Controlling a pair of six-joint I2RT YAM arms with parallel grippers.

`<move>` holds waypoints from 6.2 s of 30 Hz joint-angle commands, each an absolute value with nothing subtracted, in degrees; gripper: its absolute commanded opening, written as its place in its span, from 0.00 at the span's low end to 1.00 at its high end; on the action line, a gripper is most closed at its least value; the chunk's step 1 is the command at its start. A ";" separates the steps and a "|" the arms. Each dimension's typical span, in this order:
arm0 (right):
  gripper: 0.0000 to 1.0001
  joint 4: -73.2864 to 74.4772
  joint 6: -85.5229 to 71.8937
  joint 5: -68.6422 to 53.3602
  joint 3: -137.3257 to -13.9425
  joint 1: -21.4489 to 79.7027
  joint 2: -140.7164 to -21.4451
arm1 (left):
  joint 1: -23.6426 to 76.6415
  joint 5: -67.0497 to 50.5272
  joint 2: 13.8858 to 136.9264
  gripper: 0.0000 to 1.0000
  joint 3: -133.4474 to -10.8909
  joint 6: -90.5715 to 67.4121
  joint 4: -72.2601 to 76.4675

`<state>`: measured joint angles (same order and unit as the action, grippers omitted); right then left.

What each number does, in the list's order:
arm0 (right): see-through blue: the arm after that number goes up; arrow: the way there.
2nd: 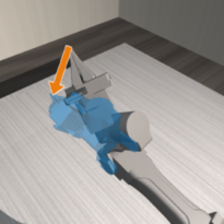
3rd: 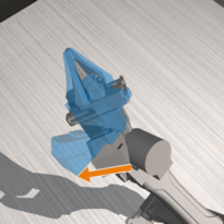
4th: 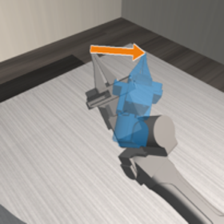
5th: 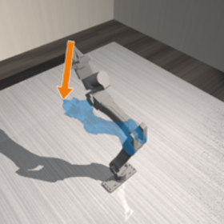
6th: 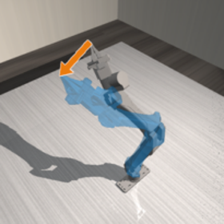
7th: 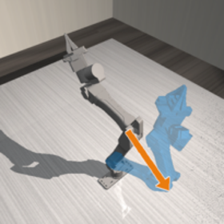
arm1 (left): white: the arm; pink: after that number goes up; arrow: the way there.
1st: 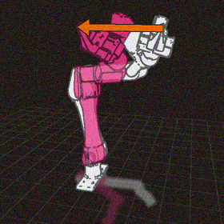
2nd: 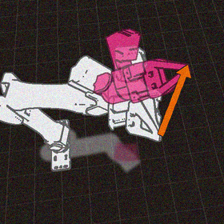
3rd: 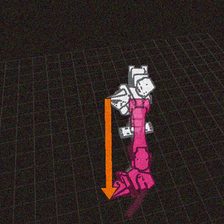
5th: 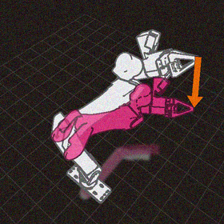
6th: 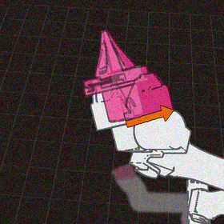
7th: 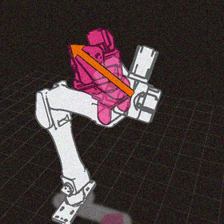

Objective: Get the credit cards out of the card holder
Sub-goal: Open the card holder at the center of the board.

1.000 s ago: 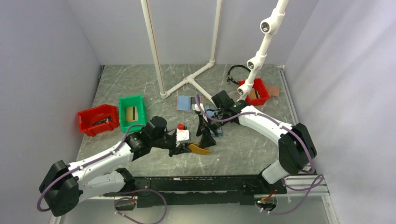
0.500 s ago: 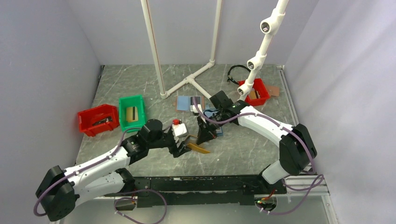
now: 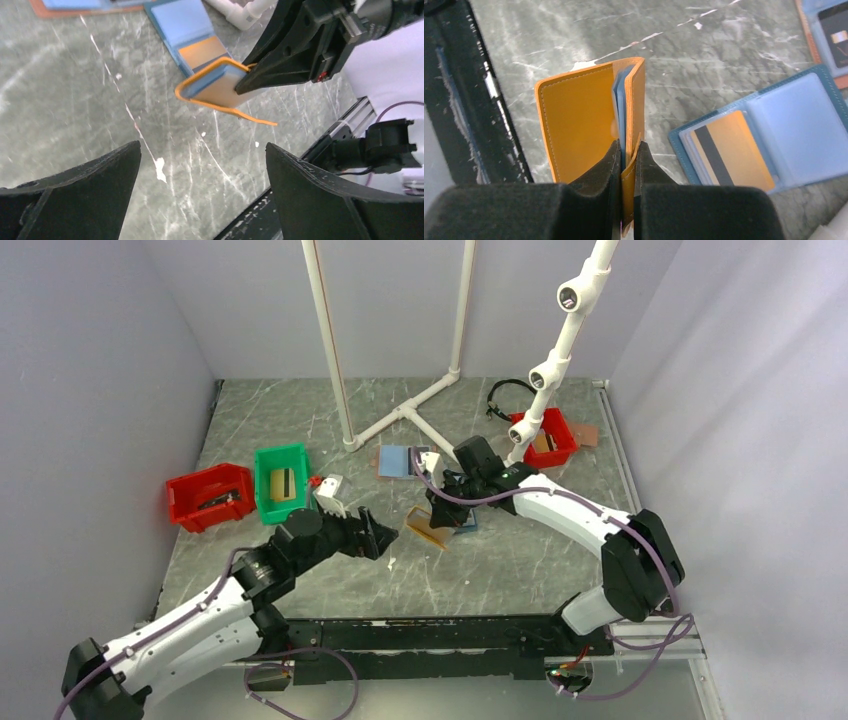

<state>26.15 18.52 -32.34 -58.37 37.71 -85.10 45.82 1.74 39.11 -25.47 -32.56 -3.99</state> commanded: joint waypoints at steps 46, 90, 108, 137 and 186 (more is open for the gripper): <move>0.00 20.94 4.40 -31.65 -58.10 39.43 -91.57 | 37.35 -16.35 66.13 0.19 -26.43 -44.81 4.64; 0.21 18.93 -6.42 -20.26 -58.14 42.64 -101.88 | 37.35 -16.61 73.58 0.64 -25.26 -56.65 18.29; 0.65 23.42 8.77 -19.33 -61.96 43.55 -91.37 | 37.34 -13.24 76.17 0.00 -28.04 -55.46 8.50; 0.00 19.68 2.02 -17.33 -61.52 45.80 -103.61 | 37.24 -12.34 67.26 0.40 -26.10 -56.95 4.29; 0.41 23.08 3.37 -28.86 -63.58 47.27 -108.69 | 37.19 -13.38 70.00 0.57 -17.51 -70.80 11.27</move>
